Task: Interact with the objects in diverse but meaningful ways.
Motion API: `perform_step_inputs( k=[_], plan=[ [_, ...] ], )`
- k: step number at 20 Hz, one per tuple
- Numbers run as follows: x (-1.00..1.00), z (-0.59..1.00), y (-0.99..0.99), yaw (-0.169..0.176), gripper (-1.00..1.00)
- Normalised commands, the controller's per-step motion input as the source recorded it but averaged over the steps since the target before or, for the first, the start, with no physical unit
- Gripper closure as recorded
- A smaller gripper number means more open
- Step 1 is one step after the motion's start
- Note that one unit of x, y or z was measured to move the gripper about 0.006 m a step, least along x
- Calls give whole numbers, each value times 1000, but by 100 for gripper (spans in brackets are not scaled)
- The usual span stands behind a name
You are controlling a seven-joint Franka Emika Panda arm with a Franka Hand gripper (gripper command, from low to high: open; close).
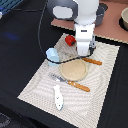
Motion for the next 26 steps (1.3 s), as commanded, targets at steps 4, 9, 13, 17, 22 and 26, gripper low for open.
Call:
perform_step_inputs(
  k=[4, 9, 13, 17, 22, 26],
  plan=[
    [173, -16, 21, 72, 100],
    [79, 423, 54, 27, 100],
    [0, 979, -3, -3, 100],
    [0, 1000, -96, -33, 100],
    [9, 868, -279, -43, 100],
    [61, 479, -424, -42, 100]
  ],
)
